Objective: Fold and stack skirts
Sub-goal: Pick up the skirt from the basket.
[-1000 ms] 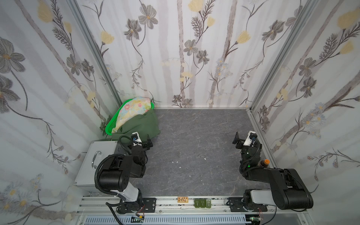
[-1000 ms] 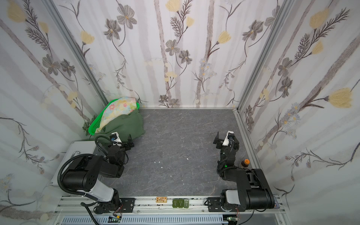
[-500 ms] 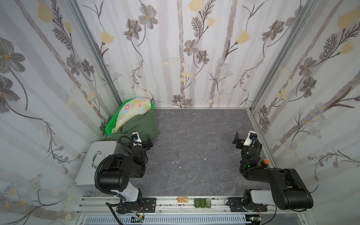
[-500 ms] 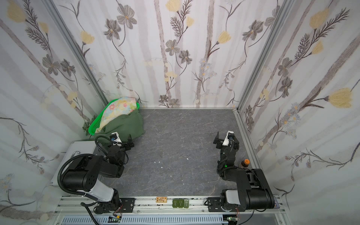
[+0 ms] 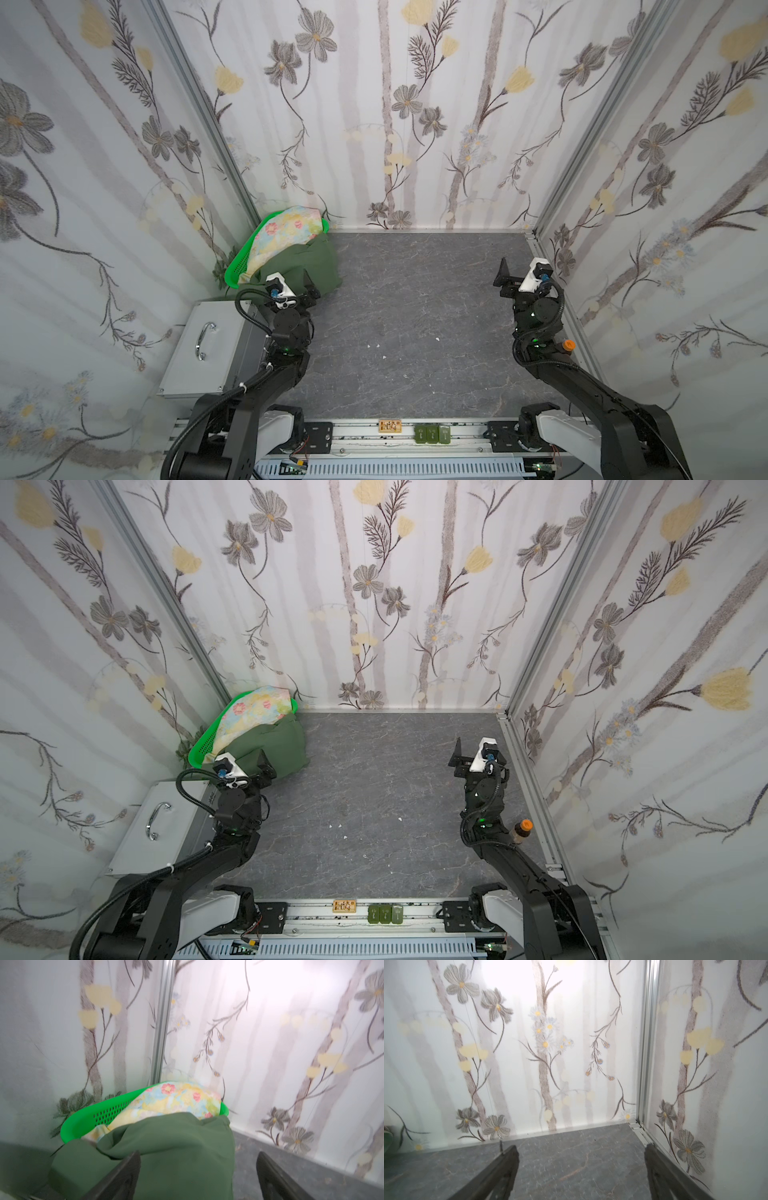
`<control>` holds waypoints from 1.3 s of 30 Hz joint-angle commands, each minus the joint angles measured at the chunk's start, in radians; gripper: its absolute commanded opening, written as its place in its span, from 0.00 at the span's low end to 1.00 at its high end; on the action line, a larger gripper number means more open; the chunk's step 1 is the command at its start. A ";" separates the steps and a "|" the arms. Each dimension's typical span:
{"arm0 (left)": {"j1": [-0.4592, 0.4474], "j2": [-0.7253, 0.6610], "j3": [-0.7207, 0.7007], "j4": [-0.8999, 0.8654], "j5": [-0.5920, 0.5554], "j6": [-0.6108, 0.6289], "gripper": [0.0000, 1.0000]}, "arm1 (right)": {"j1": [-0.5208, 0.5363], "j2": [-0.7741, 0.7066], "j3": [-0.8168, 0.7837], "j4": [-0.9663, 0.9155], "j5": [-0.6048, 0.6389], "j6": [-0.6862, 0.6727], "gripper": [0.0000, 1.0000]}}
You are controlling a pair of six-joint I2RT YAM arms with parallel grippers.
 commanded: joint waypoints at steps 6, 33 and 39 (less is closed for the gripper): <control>-0.004 -0.021 0.319 -0.784 0.085 -0.279 0.82 | 0.254 0.214 0.323 -0.382 -0.180 0.177 0.88; 0.038 0.568 0.809 -1.115 0.054 -0.233 0.88 | 0.417 0.590 0.567 -0.332 -0.389 0.388 0.86; 0.044 0.610 0.835 -1.125 0.029 -0.201 0.81 | 0.408 0.590 0.558 -0.324 -0.379 0.405 0.86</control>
